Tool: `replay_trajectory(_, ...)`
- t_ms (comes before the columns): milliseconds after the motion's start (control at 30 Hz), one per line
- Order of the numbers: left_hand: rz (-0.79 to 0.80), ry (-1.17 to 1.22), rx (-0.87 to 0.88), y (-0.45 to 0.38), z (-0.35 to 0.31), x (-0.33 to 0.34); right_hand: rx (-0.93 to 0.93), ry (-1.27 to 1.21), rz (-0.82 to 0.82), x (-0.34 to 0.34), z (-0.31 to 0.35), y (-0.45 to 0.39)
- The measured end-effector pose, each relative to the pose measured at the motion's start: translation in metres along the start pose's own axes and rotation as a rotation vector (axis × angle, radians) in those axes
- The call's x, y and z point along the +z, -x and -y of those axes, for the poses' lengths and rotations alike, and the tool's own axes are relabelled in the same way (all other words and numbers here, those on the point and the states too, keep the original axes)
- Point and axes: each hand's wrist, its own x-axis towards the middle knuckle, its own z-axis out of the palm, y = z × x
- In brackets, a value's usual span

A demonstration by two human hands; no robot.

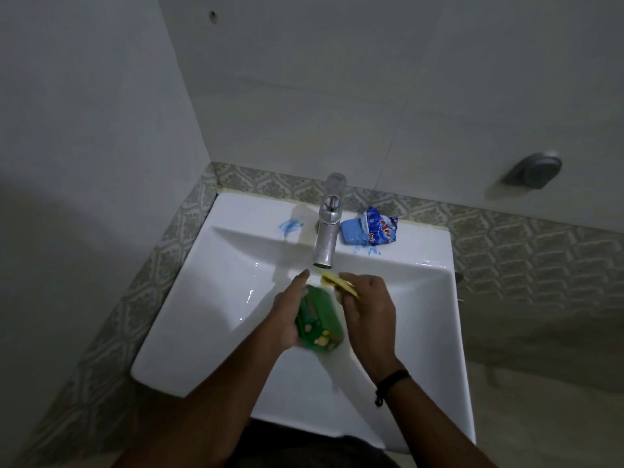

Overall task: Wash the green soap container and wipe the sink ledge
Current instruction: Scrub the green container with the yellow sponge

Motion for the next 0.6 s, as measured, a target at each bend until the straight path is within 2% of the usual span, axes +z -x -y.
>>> replay_trajectory(67,0.007,-0.007,0.032,-0.002,0.005,0.006,0.008,0.021,0.148,0.009,-0.004,-0.006)
replay_trajectory(167,-0.049,-0.004,0.119,-0.002,0.002,0.009,0.115,-0.19,0.227,0.011,0.002,-0.004)
replay_trajectory(300,-0.091,0.02,0.187,-0.006,0.001,-0.003,-0.021,-0.248,0.438,0.003,0.006,0.016)
replay_trajectory(333,-0.081,0.027,0.19,-0.005,0.004,-0.005,-0.043,-0.254,0.438,0.001,0.005,0.018)
replay_trajectory(433,-0.107,0.02,0.21,-0.006,0.019,-0.005,-0.046,-0.239,0.296,0.001,-0.006,0.01)
replay_trajectory(533,-0.156,-0.011,0.216,-0.007,0.019,-0.002,0.011,-0.166,0.213,0.008,-0.009,-0.011)
replay_trajectory(600,-0.163,0.019,0.227,-0.008,0.011,-0.002,0.029,-0.108,0.218,0.009,0.001,-0.017)
